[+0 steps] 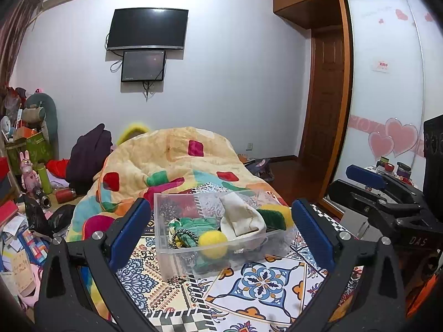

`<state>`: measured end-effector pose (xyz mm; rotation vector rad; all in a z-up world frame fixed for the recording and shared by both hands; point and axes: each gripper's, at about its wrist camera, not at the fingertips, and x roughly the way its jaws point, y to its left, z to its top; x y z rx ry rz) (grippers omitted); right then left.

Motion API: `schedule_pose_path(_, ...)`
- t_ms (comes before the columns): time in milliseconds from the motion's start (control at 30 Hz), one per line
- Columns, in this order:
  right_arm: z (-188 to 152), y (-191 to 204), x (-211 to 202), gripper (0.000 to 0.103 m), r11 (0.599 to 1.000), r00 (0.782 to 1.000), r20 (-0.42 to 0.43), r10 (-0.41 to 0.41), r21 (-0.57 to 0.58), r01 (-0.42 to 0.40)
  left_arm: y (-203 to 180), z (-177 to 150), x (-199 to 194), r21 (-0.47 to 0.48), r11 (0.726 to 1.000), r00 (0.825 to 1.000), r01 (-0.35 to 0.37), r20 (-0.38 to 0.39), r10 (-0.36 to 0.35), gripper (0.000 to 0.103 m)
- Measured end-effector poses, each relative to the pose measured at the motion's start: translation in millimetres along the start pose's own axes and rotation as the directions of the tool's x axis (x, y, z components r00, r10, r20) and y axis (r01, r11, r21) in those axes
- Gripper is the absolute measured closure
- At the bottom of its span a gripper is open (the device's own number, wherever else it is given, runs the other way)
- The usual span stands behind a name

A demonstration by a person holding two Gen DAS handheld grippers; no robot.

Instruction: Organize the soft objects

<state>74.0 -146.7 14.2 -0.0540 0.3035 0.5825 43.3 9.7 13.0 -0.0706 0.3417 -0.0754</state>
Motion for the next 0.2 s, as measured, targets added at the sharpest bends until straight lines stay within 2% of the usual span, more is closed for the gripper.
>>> schedule_pose_path(200,-1.3,0.2,0.8,0.016,1.0,1.0,-0.005,0.002,0.004,-0.002,0.3,-1.4,0.2,0.0,1.0,1.0,0.005,-0.005,-0.005,0.0)
